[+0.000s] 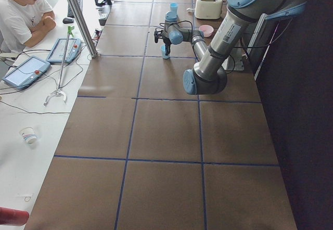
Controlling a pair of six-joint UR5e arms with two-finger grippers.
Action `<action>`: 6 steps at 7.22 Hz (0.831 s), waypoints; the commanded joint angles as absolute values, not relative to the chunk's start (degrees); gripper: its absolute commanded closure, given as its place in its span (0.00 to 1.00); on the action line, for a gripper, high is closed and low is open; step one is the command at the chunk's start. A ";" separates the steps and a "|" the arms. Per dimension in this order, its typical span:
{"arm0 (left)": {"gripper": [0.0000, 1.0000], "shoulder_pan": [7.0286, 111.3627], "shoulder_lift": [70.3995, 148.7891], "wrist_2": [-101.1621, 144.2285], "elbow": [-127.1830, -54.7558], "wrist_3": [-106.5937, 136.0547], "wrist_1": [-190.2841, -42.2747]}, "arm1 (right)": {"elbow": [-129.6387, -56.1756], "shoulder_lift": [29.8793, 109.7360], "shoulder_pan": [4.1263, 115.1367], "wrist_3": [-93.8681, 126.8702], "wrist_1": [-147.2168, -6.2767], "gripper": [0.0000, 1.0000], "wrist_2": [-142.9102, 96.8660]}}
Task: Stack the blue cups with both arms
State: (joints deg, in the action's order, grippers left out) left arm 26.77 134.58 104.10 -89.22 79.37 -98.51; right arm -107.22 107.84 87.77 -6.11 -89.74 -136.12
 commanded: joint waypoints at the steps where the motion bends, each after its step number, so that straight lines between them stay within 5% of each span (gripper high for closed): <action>1: 0.00 29.68 134.30 107.98 -93.23 77.26 -94.69 | -107.23 107.84 87.72 -6.15 -89.65 0.00 -136.14; 3: 0.00 36.62 125.40 114.68 -106.88 63.71 -84.32 | -107.23 107.14 87.71 -6.06 -89.74 0.00 -135.97; 6: 0.00 55.57 108.96 125.74 -110.48 31.41 -83.50 | -107.31 106.35 87.71 -5.80 -89.65 0.00 -135.79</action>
State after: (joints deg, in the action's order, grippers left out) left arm 47.73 116.05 121.55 -109.59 45.13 -83.79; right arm -107.28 106.66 87.71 -6.02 -89.66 -135.84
